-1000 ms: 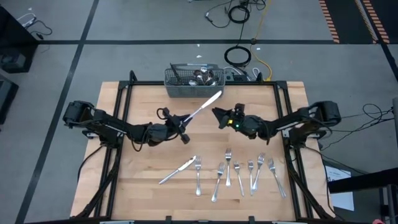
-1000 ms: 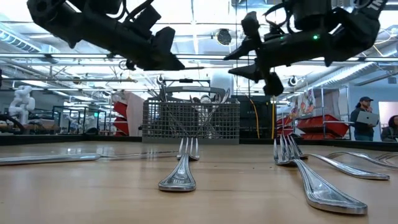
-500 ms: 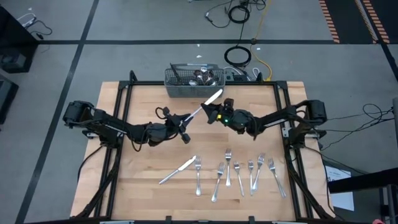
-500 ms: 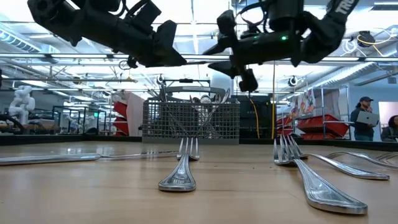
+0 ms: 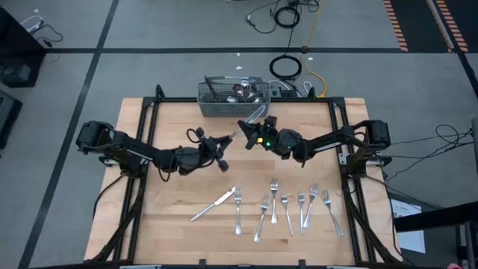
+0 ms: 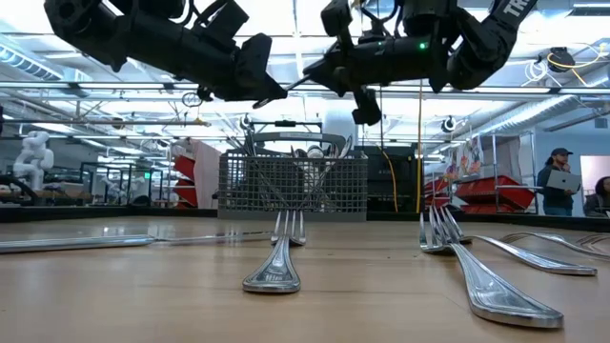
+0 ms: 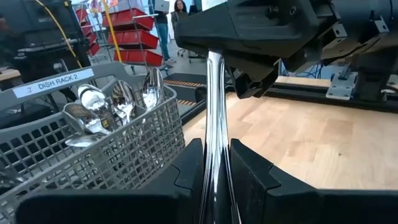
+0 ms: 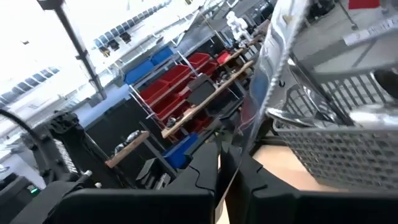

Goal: Sort silverware
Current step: Put the silver knife into the gray utensil holder

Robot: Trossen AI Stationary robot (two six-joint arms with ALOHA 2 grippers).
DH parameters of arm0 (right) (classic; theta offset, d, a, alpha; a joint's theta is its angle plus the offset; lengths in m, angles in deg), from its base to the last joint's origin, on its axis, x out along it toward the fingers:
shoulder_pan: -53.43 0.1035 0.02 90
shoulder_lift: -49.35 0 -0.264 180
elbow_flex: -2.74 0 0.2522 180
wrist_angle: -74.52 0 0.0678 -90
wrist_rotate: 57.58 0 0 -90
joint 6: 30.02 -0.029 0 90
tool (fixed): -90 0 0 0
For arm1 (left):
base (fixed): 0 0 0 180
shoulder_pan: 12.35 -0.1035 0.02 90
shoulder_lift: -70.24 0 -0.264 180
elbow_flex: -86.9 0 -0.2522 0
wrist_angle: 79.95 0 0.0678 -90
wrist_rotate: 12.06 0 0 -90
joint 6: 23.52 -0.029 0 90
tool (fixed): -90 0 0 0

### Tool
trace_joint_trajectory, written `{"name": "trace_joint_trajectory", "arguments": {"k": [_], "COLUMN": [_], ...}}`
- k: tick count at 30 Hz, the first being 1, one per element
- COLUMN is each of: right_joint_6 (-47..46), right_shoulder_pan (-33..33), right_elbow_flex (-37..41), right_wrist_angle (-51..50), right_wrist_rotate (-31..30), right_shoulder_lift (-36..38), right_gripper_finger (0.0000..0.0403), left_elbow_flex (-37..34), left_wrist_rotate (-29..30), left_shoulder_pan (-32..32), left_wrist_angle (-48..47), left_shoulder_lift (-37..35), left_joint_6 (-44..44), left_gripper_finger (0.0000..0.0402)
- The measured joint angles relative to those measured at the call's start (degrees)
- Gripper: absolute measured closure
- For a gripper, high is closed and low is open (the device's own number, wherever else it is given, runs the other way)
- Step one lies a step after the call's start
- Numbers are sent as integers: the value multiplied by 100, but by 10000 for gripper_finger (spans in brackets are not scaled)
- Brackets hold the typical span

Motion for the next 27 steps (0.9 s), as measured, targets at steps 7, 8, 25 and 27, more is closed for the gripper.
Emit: {"name": "trace_joint_trajectory", "arguments": {"k": [7, 8, 25, 27], "right_joint_6": [119, 192, 2630, 2727], "right_shoulder_pan": [-284, -326, -1364, -1492], "right_elbow_flex": [-34, -98, -3414, -3602], "right_wrist_angle": [-472, -589, -4265, -4306], "right_wrist_rotate": [354, 366, 1155, 1361], "right_shoulder_lift": [314, 323, -278, -474], "right_gripper_finger": [401, 401, 402, 402], "left_elbow_flex": [11, 11, 2, 2], "left_wrist_rotate": [-58, -32, 1240, 1238], "left_shoulder_pan": [-133, -152, -92, -86], "left_wrist_angle": [292, 300, -1287, -1748], "left_shoulder_lift": [-2, -2, -15, -15], "left_joint_6": [-250, -251, 353, 925], "left_gripper_finger": [329, 317, 204, 204]}}
